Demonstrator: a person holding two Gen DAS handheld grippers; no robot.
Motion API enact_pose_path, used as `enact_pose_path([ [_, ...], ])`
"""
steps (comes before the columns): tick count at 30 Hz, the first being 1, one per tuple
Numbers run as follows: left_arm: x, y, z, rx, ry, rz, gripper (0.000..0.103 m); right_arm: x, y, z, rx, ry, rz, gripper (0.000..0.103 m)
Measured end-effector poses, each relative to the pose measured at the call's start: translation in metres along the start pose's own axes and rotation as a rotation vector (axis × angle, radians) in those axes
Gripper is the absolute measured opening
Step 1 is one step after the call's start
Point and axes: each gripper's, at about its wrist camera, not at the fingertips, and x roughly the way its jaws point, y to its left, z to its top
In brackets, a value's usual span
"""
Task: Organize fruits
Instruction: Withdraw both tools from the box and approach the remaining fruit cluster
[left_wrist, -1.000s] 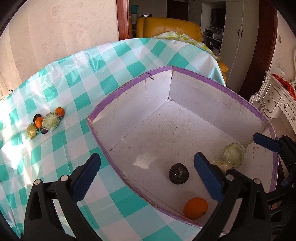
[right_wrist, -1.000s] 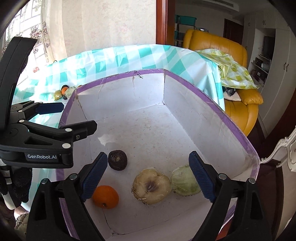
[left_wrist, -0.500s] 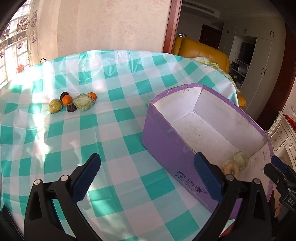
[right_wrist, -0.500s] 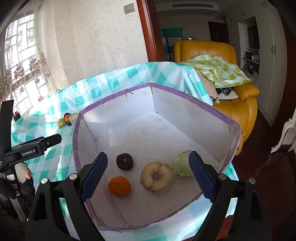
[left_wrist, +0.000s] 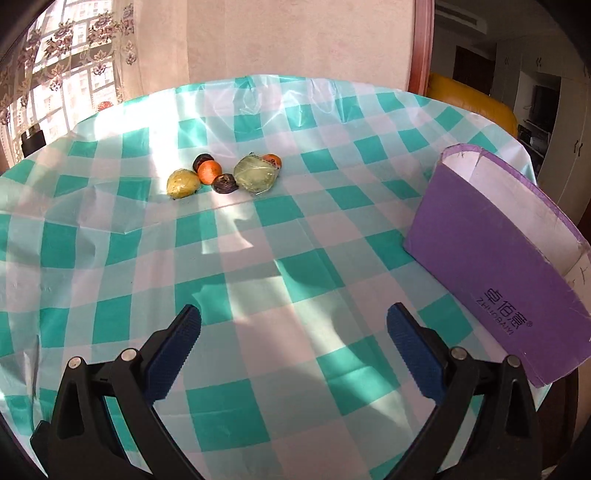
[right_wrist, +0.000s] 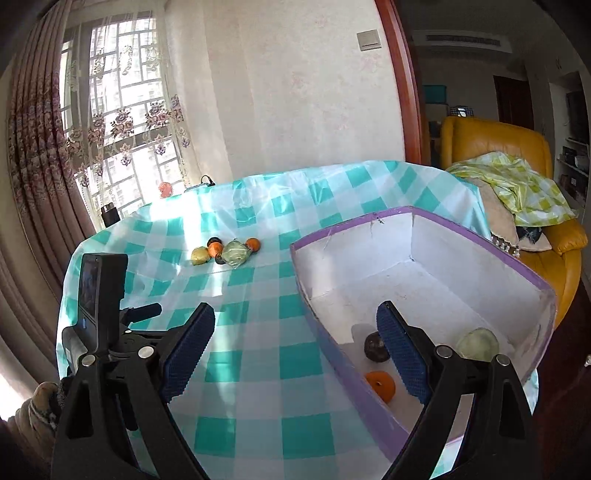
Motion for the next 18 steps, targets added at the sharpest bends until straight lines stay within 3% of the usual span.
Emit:
enact_pose_path([
  [3,0.031,0.07,0.0,-0.157,0.066,0.11,0.101,0.063,0.047,0.008,-0.062,0.08,0.056,0.086],
  [5,0.046,0.107,0.002,-0.252,0.082,0.151,0.101,0.118,0.068,0.013,-0.09,0.144,0.03,0.086],
  [9,0.077,0.156,0.011,-0.391,0.121,0.168,0.101,0.231,0.084,0.024,-0.064,0.281,0.028,0.086],
  [14,0.106,0.157,0.032,-0.355,0.135,0.228,0.101,0.328,0.09,0.028,-0.05,0.403,-0.007,0.086],
  [18,0.129,0.146,0.053,-0.281,0.151,0.237,0.101,0.371,0.098,0.029,-0.079,0.444,-0.018,0.09],
])
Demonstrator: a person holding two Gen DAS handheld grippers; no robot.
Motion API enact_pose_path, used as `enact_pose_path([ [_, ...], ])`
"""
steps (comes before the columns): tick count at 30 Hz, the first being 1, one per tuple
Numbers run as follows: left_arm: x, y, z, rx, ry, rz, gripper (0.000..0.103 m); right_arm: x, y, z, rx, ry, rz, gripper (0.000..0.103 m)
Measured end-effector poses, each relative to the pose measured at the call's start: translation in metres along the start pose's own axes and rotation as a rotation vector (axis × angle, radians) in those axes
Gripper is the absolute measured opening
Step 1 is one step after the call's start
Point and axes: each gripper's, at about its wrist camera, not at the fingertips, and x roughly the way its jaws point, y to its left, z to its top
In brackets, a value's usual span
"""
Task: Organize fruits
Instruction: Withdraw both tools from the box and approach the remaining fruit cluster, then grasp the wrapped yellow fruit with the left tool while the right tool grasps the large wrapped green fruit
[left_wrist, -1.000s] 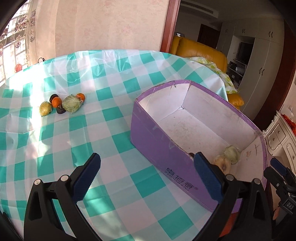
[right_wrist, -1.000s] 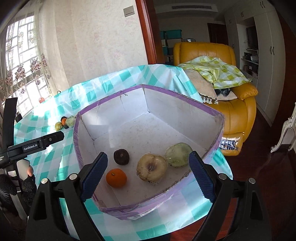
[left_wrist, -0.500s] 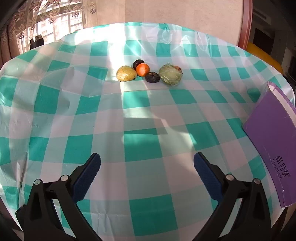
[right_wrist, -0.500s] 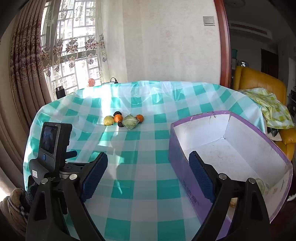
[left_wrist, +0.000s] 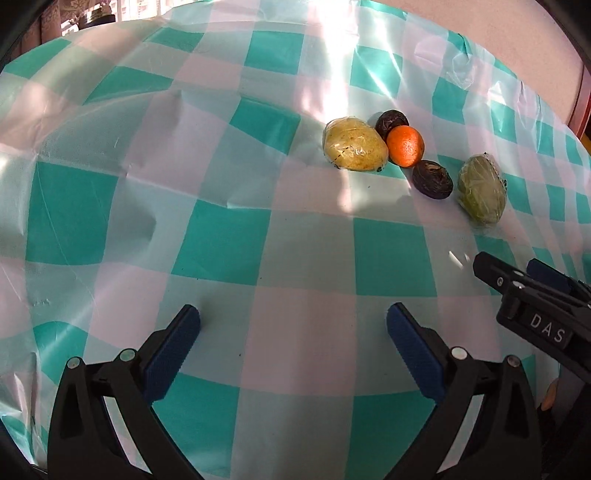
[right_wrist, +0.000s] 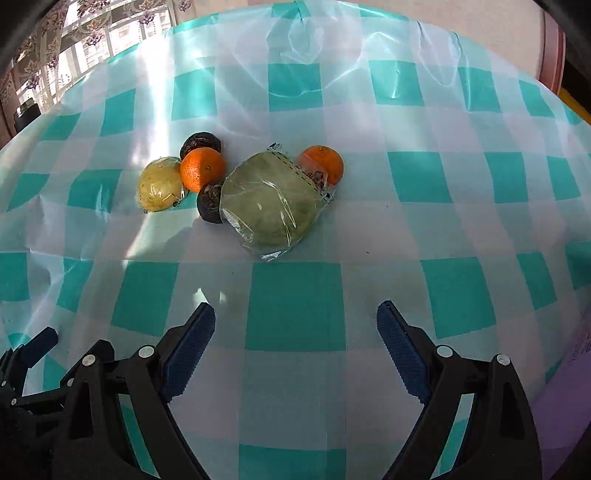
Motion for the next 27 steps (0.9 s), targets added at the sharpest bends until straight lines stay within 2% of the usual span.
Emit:
enact_pose_path([
  [8,0.029,-0.022,0.045,0.042,-0.006,-0.04,0.101,0.024,-0.002,0.037,0.003,-0.005,0.002,0.089],
  [12,0.042,-0.036,0.067,0.127,-0.016,-0.036,0.102,0.028,-0.002,0.048,0.01,-0.022,0.025,0.083],
  [15,0.047,-0.043,0.077,0.19,-0.025,-0.05,0.102,0.022,-0.004,0.048,0.013,-0.061,0.062,0.059],
  [17,0.048,-0.043,0.082,0.206,-0.038,-0.071,0.101,0.019,-0.015,0.046,0.066,-0.074,0.101,0.058],
  [21,0.05,-0.03,0.091,0.152,-0.039,-0.121,0.101,0.015,-0.056,0.041,0.261,-0.121,0.235,0.058],
  [23,0.053,-0.028,0.097,0.138,-0.039,-0.118,0.101,0.012,-0.06,0.041,0.285,-0.136,0.225,0.058],
  [27,0.059,-0.044,0.107,0.205,-0.055,-0.054,0.101,0.011,-0.057,0.041,0.281,-0.143,0.227,0.058],
])
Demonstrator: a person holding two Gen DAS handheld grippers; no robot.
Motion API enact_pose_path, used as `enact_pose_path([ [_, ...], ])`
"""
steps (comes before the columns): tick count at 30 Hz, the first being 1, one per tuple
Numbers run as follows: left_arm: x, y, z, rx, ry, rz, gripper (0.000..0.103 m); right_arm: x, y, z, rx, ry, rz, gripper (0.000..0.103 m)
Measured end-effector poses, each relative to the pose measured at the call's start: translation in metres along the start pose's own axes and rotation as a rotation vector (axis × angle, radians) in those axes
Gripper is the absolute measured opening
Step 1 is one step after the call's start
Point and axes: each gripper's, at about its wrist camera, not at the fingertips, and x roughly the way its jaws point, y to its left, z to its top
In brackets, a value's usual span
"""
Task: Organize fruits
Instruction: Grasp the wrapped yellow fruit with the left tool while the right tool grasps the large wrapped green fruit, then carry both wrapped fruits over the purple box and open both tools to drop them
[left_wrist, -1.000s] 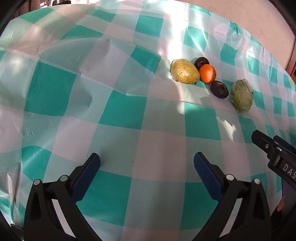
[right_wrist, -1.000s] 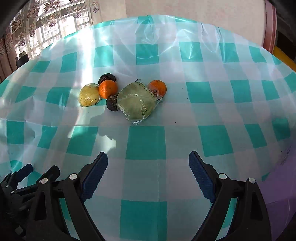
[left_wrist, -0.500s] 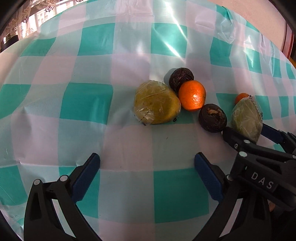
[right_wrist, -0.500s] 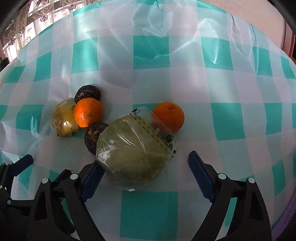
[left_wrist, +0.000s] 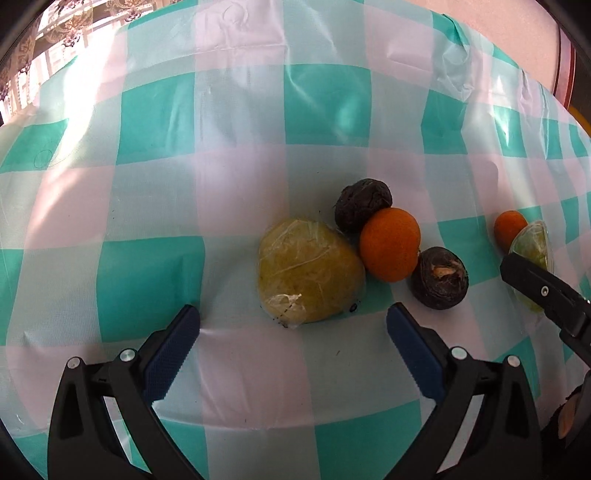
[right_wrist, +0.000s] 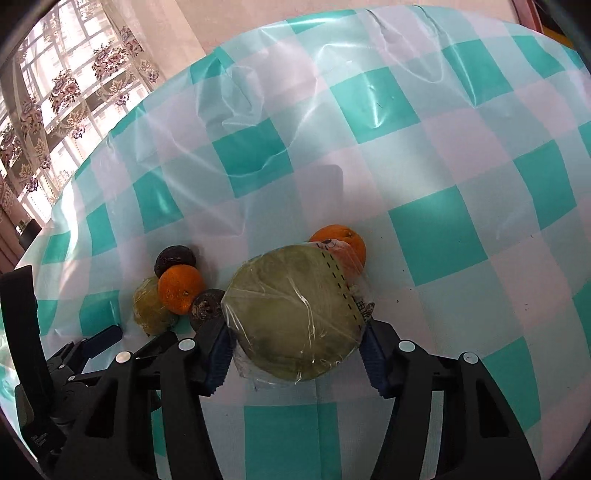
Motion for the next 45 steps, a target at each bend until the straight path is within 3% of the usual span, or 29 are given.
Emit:
enact_pose_path([
  [3,0.006,-0.009,0.008,0.029,0.001,0.046,0.101,0.002,0.0,0.001,-0.007,-0.001,0.003,0.058],
  [7,0.01,-0.013,0.016,0.013,0.001,0.044,0.1,0.008,0.0,0.003,-0.005,-0.005,0.008,0.058],
  [9,0.011,-0.012,0.018,0.016,-0.012,0.04,0.091,0.009,0.0,0.003,-0.007,-0.006,0.009,0.058],
  [13,0.001,-0.001,0.006,0.025,-0.032,-0.022,0.063,0.008,-0.002,0.004,-0.009,-0.004,0.015,0.058],
  [22,-0.016,0.0,-0.002,0.009,-0.063,0.071,0.058,0.007,-0.002,0.004,-0.001,-0.006,0.012,0.058],
  [27,-0.051,0.003,-0.036,-0.101,-0.097,0.131,0.058,0.005,-0.003,0.004,0.002,-0.015,0.021,0.058],
  [31,-0.09,0.007,-0.08,-0.208,-0.102,0.093,0.058,-0.005,0.002,-0.003,-0.026,-0.008,0.06,0.058],
  [39,-0.14,0.005,-0.166,-0.263,-0.123,0.081,0.058,-0.057,0.019,-0.065,-0.054,-0.027,0.066,0.058],
  [45,-0.158,0.016,-0.194,-0.289,-0.149,0.069,0.058,-0.097,0.033,-0.113,-0.138,-0.017,0.047,0.058],
])
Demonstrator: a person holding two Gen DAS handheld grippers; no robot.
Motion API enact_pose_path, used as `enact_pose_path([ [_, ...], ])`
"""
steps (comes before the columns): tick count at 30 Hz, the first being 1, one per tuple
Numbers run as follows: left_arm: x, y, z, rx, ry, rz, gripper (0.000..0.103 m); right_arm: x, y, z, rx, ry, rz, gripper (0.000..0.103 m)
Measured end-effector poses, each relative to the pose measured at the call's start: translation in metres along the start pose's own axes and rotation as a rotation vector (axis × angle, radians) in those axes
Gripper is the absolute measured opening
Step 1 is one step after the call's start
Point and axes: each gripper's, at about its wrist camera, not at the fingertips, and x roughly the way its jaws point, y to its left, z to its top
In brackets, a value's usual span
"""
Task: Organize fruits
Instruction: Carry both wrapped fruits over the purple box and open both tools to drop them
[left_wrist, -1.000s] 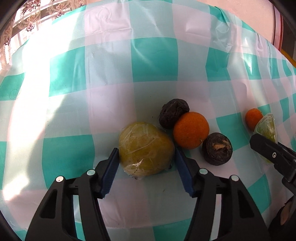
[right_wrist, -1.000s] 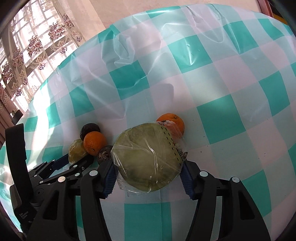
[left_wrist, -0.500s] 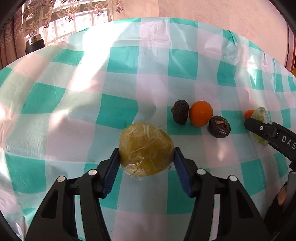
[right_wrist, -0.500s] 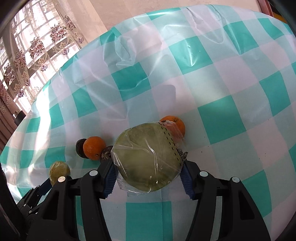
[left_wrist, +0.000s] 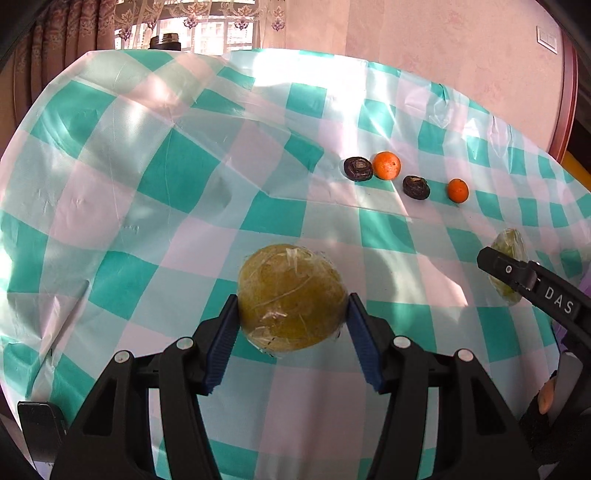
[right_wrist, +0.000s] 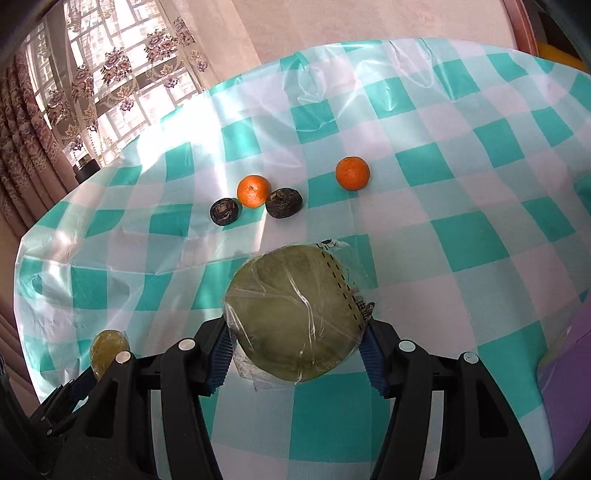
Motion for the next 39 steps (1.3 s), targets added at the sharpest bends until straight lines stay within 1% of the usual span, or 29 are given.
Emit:
enact_pose_path([
  [5,-0.002,0.01,-0.007,-0.049,0.02,0.003,0.058,-0.017,0.008,-0.023,-0.054,0.031,-0.021,0.058],
  [10,-0.004,0.016,-0.012,-0.062,0.03,-0.018,0.058,-0.029,0.022,-0.042,-0.128,0.051,-0.031,0.058],
  [13,-0.009,0.014,-0.016,-0.036,0.021,-0.018,0.058,-0.037,0.025,-0.05,-0.135,0.048,-0.027,0.058],
  [18,-0.021,-0.001,-0.022,0.048,-0.012,-0.015,0.058,-0.052,0.028,-0.063,-0.148,0.052,-0.02,0.058],
  [22,-0.031,-0.01,-0.02,0.053,-0.013,-0.034,0.058,-0.071,0.033,-0.07,-0.191,0.049,-0.02,0.058],
  [24,-0.044,-0.018,-0.018,0.072,-0.04,-0.043,0.058,-0.085,0.032,-0.069,-0.189,0.038,-0.015,0.058],
  [26,-0.059,-0.028,-0.016,0.105,-0.083,-0.05,0.058,-0.105,0.032,-0.065,-0.191,0.01,-0.01,0.058],
  [29,-0.086,-0.045,-0.013,0.139,-0.142,-0.083,0.058,-0.138,0.035,-0.06,-0.229,-0.036,-0.022,0.058],
  [32,-0.114,-0.066,-0.015,0.187,-0.191,-0.129,0.058,-0.165,0.03,-0.058,-0.253,-0.056,-0.036,0.059],
  [36,-0.143,-0.094,-0.021,0.23,-0.224,-0.211,0.058,-0.195,0.006,-0.057,-0.214,-0.08,-0.042,0.058],
  [39,-0.165,-0.116,-0.027,0.266,-0.249,-0.278,0.058,-0.218,-0.014,-0.056,-0.18,-0.116,-0.062,0.059],
])
